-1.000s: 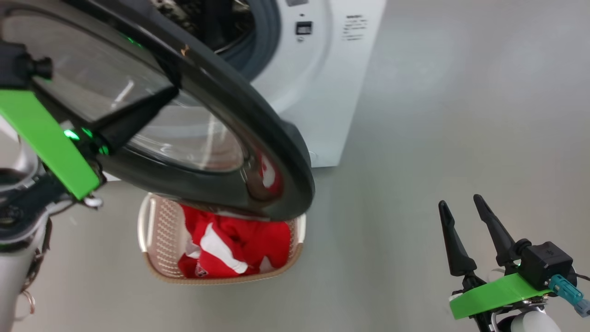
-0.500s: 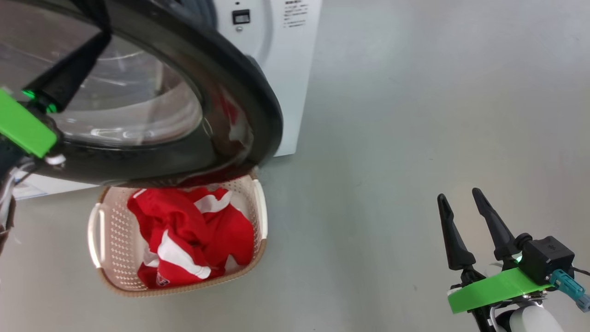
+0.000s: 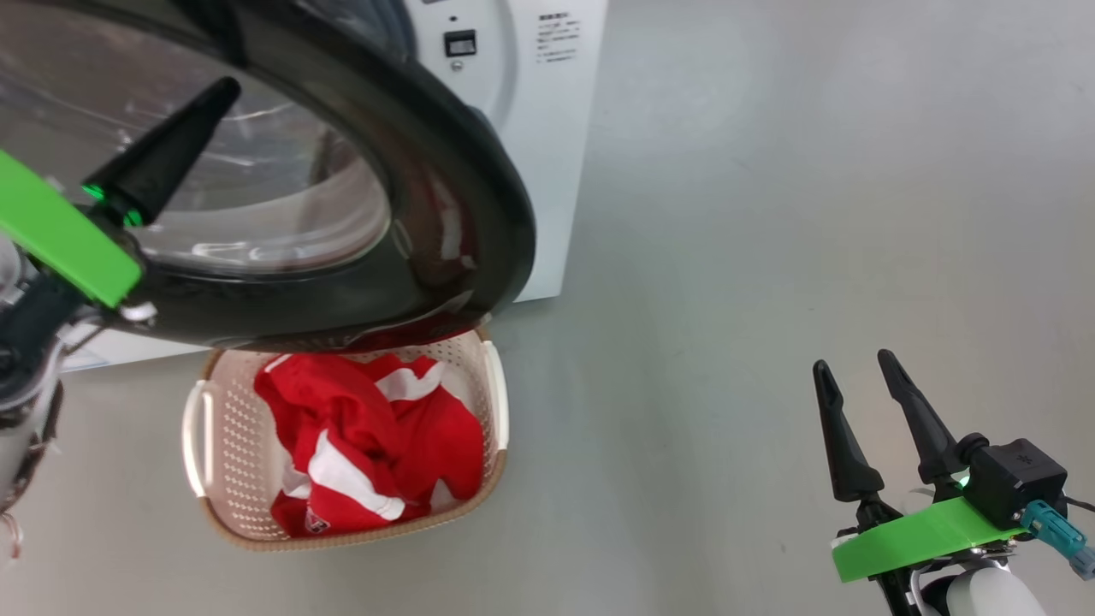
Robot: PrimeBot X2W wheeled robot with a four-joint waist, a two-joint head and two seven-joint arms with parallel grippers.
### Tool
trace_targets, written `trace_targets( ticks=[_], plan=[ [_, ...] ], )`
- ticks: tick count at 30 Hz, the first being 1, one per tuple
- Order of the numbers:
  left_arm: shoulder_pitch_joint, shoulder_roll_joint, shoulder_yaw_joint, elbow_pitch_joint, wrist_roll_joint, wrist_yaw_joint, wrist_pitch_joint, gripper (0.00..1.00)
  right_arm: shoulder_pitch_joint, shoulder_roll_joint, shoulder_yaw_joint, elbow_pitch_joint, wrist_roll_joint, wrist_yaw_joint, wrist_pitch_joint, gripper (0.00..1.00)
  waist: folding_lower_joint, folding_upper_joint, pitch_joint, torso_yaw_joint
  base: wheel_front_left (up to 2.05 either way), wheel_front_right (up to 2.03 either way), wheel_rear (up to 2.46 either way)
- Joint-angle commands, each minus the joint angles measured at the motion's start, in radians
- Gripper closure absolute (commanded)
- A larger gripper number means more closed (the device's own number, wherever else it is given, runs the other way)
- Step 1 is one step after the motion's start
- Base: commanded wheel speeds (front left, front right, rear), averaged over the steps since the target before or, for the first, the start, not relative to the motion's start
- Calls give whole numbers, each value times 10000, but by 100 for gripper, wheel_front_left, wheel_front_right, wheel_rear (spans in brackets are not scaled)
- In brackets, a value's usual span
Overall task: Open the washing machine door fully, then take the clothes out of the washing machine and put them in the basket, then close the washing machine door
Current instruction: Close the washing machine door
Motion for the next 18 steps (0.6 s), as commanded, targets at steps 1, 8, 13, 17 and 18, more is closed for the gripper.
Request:
trace_targets(
  ticks=[1,8,13,17,18],
  plan=[
    [5,522,293,-294,-144,-65,-141,100,-98,-51,170,-207,-130,62,-65,0,0,0,-120,210,0,0,0],
    [979,533,101,-742,-513,-65,-919,60,65,-51,145,-152,-331,62,-65,0,0,0,-522,787,0,0,0],
    [1932,587,-68,-1013,-576,-65,-1476,0,201,-51,142,-112,-431,62,-65,0,0,0,-794,1169,0,0,0],
    [2640,485,-130,-1058,-697,-65,-2005,0,289,-51,88,-96,-498,62,-65,0,0,0,-952,1468,0,0,0],
    [2800,418,-95,-1056,-779,-65,-2159,0,317,-51,71,-89,-512,62,-65,0,0,0,-998,1544,0,0,0]
  ],
)
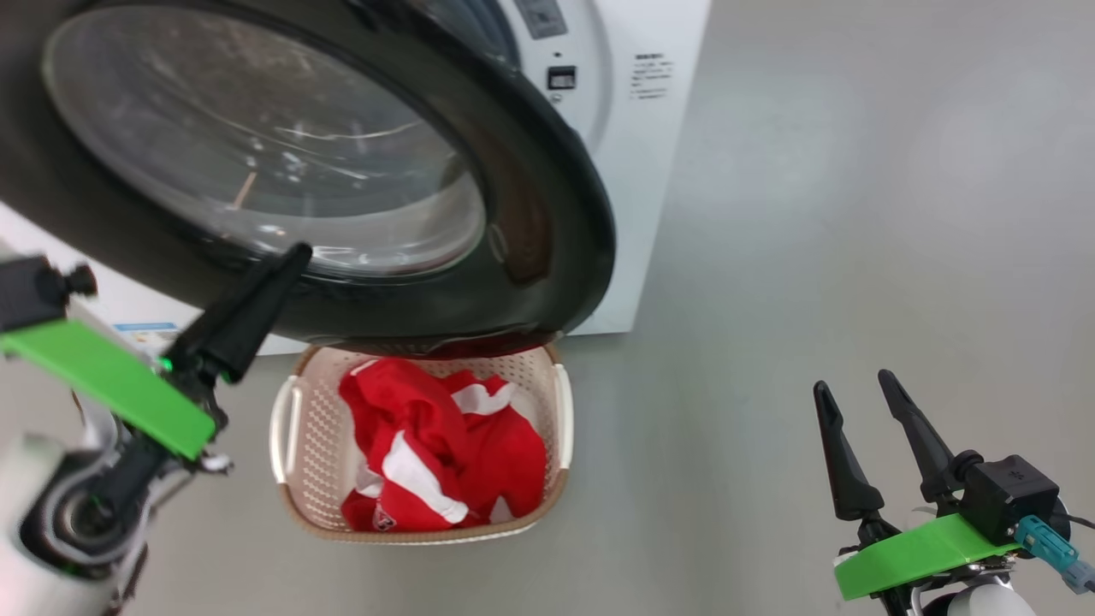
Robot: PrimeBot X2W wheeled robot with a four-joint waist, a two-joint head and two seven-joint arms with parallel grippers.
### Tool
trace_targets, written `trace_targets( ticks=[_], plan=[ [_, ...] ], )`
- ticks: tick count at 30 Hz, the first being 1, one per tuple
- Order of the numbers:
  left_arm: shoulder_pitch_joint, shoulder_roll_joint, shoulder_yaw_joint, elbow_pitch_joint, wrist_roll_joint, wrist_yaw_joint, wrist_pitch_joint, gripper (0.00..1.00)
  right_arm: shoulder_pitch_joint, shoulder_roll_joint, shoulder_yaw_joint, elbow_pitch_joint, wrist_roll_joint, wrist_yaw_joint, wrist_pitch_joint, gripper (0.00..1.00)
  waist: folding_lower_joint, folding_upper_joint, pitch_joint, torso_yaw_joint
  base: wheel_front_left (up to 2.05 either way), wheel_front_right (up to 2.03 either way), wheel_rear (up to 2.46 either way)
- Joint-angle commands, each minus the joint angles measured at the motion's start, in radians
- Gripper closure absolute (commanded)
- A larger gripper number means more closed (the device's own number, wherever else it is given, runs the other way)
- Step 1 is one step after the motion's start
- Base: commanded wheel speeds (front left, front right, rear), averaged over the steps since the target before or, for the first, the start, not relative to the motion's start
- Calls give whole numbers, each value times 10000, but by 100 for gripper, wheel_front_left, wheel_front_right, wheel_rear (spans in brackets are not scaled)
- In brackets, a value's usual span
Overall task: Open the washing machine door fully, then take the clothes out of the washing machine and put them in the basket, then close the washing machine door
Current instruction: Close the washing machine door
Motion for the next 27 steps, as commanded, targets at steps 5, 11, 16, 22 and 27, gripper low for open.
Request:
trace_targets(
  ticks=[5,11,16,22,27],
  plan=[
    [850,276,498,-186,-160,-63,-895,0,175,-55,122,-202,-205,62,-65,0,0,0,-392,539,0,0,0],
    [1718,259,476,-75,-156,-63,-1504,0,279,-55,101,-209,-235,62,-65,0,0,0,-459,690,0,0,0],
    [2652,394,422,173,18,-63,-2140,0,373,-55,77,-198,-235,62,-65,0,0,0,-496,689,0,0,0],
    [3617,462,208,654,299,-63,-2905,0,503,-55,-102,-199,-254,62,-65,0,0,0,-530,537,0,0,0],
    [4238,261,261,1097,498,-63,-3303,0,609,-55,-266,-216,-265,62,-65,0,0,0,-576,382,0,0,0]
  ],
)
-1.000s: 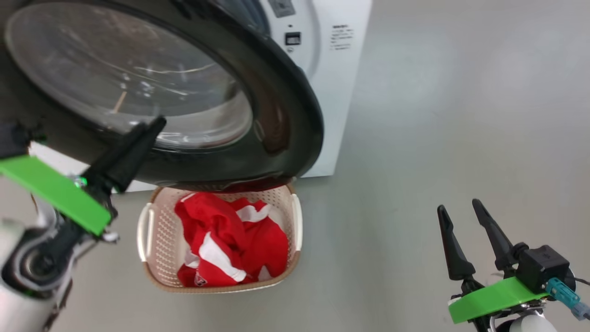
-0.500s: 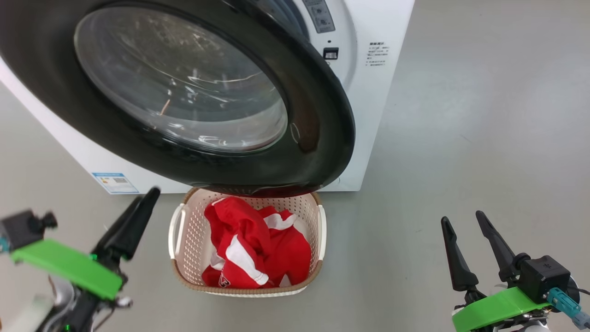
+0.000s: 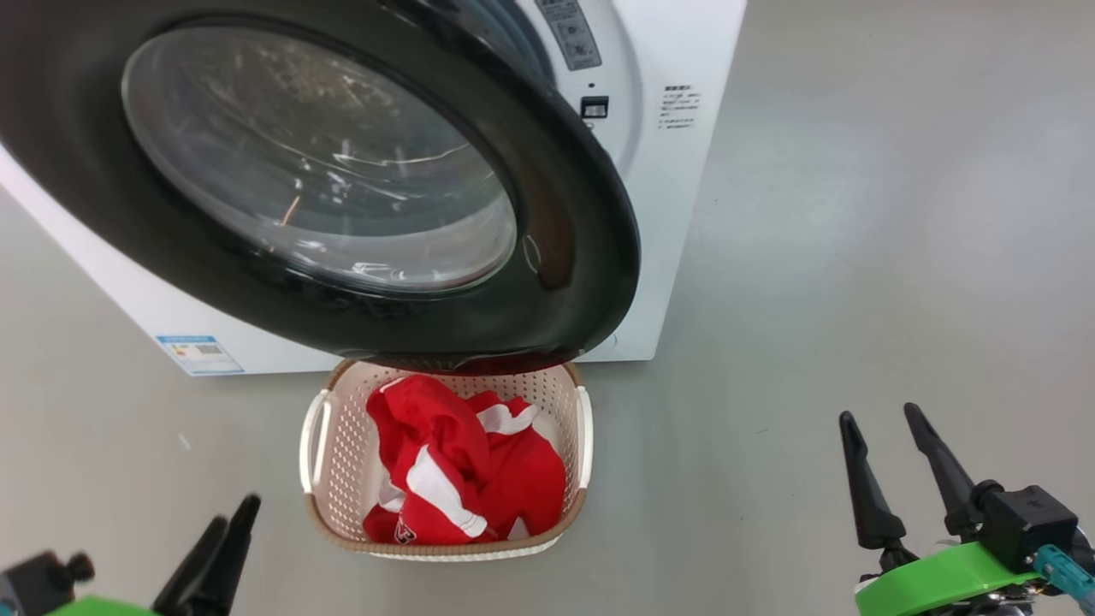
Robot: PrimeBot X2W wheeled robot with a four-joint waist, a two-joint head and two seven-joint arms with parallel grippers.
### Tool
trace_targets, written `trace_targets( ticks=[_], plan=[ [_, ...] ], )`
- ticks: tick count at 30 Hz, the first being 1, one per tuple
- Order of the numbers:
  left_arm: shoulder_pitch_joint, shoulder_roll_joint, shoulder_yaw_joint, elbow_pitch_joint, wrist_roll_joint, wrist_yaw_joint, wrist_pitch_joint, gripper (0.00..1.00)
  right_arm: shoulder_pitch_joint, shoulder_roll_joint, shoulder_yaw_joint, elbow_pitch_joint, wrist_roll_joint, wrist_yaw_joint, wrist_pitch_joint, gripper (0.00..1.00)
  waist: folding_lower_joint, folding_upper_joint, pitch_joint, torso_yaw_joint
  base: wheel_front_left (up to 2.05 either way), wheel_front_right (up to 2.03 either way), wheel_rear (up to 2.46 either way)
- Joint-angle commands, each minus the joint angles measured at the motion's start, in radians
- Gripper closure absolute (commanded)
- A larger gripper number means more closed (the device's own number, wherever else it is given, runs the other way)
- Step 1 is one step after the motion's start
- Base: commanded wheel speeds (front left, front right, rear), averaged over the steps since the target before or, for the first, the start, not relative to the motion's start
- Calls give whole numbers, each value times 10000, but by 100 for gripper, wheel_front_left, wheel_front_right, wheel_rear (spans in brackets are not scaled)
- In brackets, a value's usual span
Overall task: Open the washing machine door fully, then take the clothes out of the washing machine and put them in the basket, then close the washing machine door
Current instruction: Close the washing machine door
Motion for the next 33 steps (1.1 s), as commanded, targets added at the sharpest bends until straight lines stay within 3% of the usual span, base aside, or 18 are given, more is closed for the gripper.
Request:
trace_targets(
  ticks=[1,5,10,22,33],
  plan=[
    [-44,287,443,-25,170,-63,-137,0,12,-87,173,-239,-83,62,-65,0,0,0,-27,-66,0,0,0],
    [302,58,663,316,798,-63,-209,0,129,-87,48,-255,-92,62,-65,0,0,0,-96,-158,0,0,0],
    [662,-506,1906,548,2209,-63,-216,0,232,-87,-63,-265,-128,62,-65,0,0,0,-169,-238,0,0,0],
    [1820,-2541,5099,-315,7620,-63,-219,0,374,-87,-283,-314,-71,62,-65,0,0,0,-400,-241,0,0,0],
    [2367,-3761,6139,-1319,10589,-63,-219,0,476,-87,-267,-290,-103,62,-65,0,0,0,-535,-220,0,0,0]
  ],
)
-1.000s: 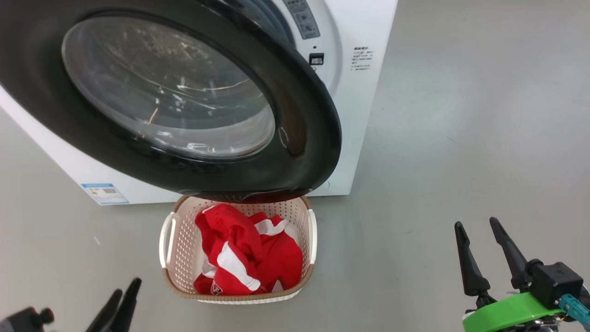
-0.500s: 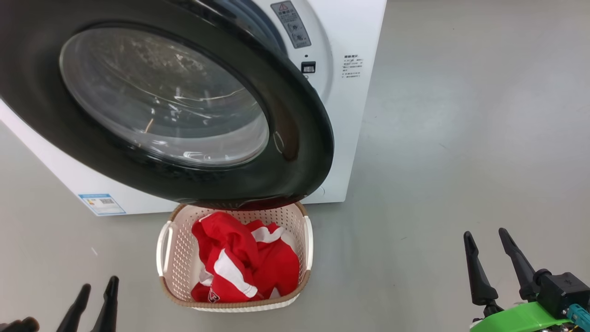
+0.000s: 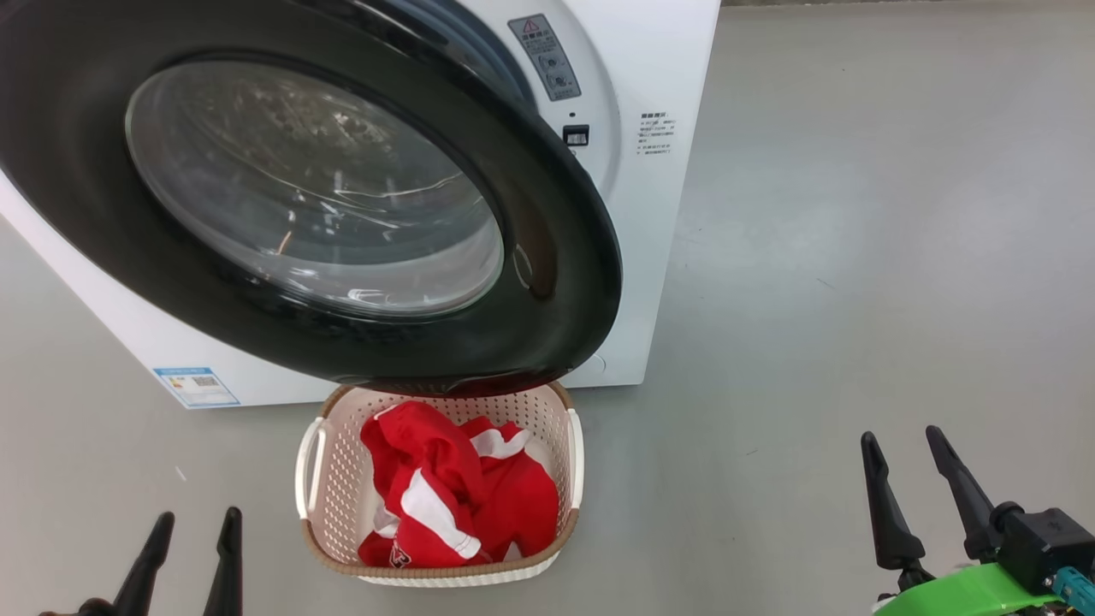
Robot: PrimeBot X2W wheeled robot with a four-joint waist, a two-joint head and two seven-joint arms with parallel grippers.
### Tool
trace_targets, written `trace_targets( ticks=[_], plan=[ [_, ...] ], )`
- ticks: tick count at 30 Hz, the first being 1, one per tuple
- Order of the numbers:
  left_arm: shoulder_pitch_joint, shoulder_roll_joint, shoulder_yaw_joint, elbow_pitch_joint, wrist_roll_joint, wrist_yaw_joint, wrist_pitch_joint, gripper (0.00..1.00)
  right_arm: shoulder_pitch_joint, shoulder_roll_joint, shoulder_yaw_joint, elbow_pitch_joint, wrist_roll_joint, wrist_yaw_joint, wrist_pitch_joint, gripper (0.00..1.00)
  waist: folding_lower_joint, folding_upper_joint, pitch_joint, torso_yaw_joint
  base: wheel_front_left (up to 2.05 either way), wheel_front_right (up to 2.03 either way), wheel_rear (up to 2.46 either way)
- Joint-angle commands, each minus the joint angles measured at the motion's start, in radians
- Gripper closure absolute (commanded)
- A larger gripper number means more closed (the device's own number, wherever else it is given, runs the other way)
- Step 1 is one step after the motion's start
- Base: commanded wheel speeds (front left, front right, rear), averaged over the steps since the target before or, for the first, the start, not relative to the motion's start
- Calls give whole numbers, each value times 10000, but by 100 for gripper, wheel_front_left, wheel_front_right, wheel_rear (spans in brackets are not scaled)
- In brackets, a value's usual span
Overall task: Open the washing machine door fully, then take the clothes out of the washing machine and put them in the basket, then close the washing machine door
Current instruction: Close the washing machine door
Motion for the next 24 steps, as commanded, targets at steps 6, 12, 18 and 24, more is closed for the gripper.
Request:
trace_targets(
  ticks=[6,12,18,24],
  plan=[
    [9,-374,1028,-612,1170,-56,-121,0,68,-139,168,-212,-69,62,-65,0,0,0,-12,-5,0,0,0],
    [158,-741,1314,-614,1678,-56,-122,0,47,-139,196,-214,-36,62,-65,0,0,0,24,-41,0,0,0],
    [89,-804,1329,-622,1771,-56,-122,0,17,-139,164,-252,-58,62,-65,0,0,0,95,8,0,0,0],
    [88,-803,1259,-657,1800,-56,-122,0,-52,-139,197,-275,-75,62,-65,0,0,0,86,62,0,0,0]
  ],
)
